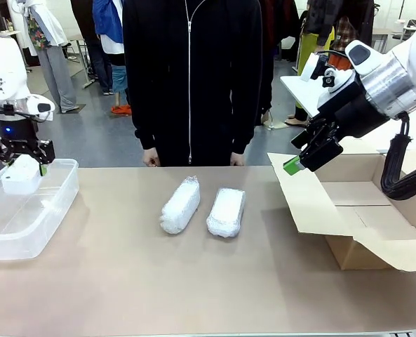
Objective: Separate and place wrapped and unwrapped clocks.
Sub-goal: If the picked Digital clock is wrapped, place it in the Package Box ; if not, place it in the Organizing box.
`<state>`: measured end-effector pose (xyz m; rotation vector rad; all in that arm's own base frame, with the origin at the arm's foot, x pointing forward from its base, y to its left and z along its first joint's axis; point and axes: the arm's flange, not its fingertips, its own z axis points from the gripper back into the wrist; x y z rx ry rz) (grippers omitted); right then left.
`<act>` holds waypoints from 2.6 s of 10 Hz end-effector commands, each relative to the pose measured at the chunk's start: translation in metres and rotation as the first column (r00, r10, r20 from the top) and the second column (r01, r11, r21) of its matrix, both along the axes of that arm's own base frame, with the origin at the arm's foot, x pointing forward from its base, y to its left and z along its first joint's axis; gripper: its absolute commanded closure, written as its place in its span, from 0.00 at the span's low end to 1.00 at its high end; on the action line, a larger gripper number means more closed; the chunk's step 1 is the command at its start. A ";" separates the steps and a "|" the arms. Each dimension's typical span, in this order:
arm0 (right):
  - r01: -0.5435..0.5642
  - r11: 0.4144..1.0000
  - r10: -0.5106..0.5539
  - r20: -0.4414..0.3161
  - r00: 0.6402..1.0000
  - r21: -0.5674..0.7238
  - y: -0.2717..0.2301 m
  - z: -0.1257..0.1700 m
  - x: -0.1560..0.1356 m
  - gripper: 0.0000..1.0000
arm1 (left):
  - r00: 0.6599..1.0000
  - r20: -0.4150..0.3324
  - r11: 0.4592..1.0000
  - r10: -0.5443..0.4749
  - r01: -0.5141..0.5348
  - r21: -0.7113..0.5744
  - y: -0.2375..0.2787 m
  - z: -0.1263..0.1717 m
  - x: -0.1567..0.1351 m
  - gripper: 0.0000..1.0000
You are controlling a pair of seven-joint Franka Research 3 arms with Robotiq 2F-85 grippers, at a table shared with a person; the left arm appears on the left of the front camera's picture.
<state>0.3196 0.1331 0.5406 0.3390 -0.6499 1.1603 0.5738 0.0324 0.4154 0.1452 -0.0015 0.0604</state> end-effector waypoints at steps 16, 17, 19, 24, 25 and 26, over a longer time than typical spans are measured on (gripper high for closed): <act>-0.014 1.000 0.014 -0.011 1.000 0.018 0.001 -0.002 0.001 0.00 | 0.970 -0.031 0.971 0.240 -0.240 0.007 0.006 0.012 -0.025 0.00; -0.014 1.000 0.014 -0.011 1.000 0.018 0.001 -0.002 0.001 0.00 | 0.978 -0.018 0.978 0.207 -0.207 -0.021 0.004 0.033 -0.041 0.00; -0.014 1.000 0.014 -0.011 1.000 0.018 0.001 -0.002 0.001 0.00 | 0.971 -0.003 0.967 0.241 -0.240 -0.082 0.000 0.080 -0.071 0.00; -0.014 1.000 0.014 -0.011 1.000 0.018 0.001 -0.002 0.001 0.00 | 0.974 0.026 0.958 0.224 -0.215 -0.191 -0.012 0.145 -0.115 0.00; -0.014 1.000 0.014 -0.011 1.000 0.018 0.001 -0.002 0.001 0.00 | 0.977 0.032 0.963 0.212 -0.203 -0.179 -0.012 0.149 -0.120 0.00; -0.014 1.000 0.014 -0.011 1.000 0.018 0.001 -0.002 0.001 0.00 | 0.975 0.037 0.963 0.220 -0.211 -0.166 -0.011 0.148 -0.121 0.00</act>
